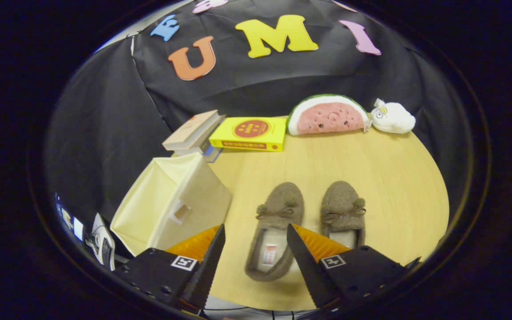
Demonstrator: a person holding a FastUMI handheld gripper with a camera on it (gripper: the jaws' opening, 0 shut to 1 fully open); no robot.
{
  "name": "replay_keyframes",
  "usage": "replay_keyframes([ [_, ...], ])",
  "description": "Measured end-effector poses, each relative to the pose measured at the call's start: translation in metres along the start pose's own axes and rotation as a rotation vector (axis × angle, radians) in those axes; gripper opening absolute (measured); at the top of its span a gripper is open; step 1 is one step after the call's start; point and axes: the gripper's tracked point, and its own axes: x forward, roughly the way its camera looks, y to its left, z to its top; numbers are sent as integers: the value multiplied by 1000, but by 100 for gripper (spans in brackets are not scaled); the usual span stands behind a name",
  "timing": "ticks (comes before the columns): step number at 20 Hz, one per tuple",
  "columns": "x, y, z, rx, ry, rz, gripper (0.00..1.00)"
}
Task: Open the storage box then place both shoes into the box .Put the left shoe in first, then the right shoe, with the right side of both shoes facing outward in a uniform manner.
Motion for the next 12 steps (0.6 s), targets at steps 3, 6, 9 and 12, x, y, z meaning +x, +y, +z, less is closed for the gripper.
replay_keyframes([
  [3,15,-25,-17,48,89,-14,78],
  [6,33,-37,-28,67,148,-26,69],
  [9,58,-41,-44,74,235,-35,53],
  [12,75,-38,-52,85,258,-30,38],
])
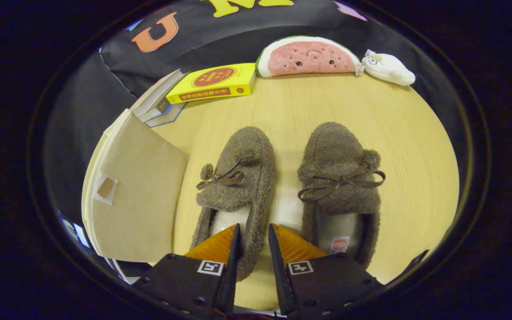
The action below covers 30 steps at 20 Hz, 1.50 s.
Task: Open the storage box then place both shoes into the box .Put the left shoe in first, then the right shoe, with the right side of both shoes facing outward in a uniform manner.
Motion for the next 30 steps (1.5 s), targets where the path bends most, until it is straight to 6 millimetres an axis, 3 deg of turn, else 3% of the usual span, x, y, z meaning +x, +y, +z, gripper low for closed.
replay_keyframes([
  [1,-8,-3,2,9,3,-18,38],
  [2,-1,-1,5,8,-14,-16,10],
  [3,-1,-2,1,6,-8,-22,10],
  [4,-4,-2,3,15,-15,-26,0],
  [8,-29,9,12,35,-69,0,0],
  [12,-75,31,29,30,-155,26,0],
  [17,-137,72,50,10,-260,57,0],
  [21,-165,113,61,31,-303,91,0],
  [26,-167,180,67,39,-342,155,0],
  [30,-127,231,59,73,-300,184,0],
])
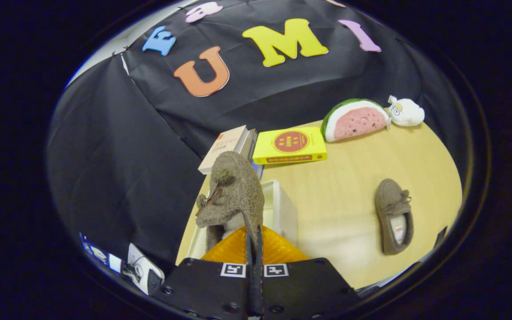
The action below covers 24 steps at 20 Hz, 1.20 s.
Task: Open the storage box then place both shoes into the box .Put the left shoe in first, then the right shoe, with the right side of both shoes facing outward in a uniform manner.
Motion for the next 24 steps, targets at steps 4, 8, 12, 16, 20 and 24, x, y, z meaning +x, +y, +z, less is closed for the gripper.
replay_keyframes([
  [4,52,24,-34,57,38,-19,0],
  [8,83,36,-66,72,51,-58,0],
  [12,103,39,-94,49,109,-109,0],
  [16,117,39,-108,20,153,-132,1],
  [20,116,43,-105,7,153,-102,8],
  [24,97,45,-93,-34,119,-65,26],
])
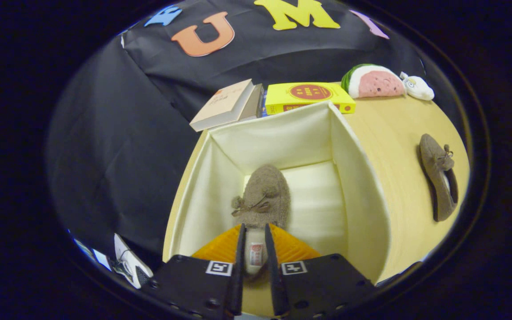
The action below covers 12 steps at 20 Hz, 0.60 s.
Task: Open the storage box then place both shoes into the box .Put the left shoe in first, then the right shoe, with the right side of both shoes facing outward in a uniform manner.
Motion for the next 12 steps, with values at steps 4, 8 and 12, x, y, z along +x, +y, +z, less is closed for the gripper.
replay_keyframes([
  [4,-38,-11,16,-54,-67,17,61],
  [8,-78,-36,34,-97,-136,5,96],
  [12,-112,-85,51,-128,-189,-64,96],
])
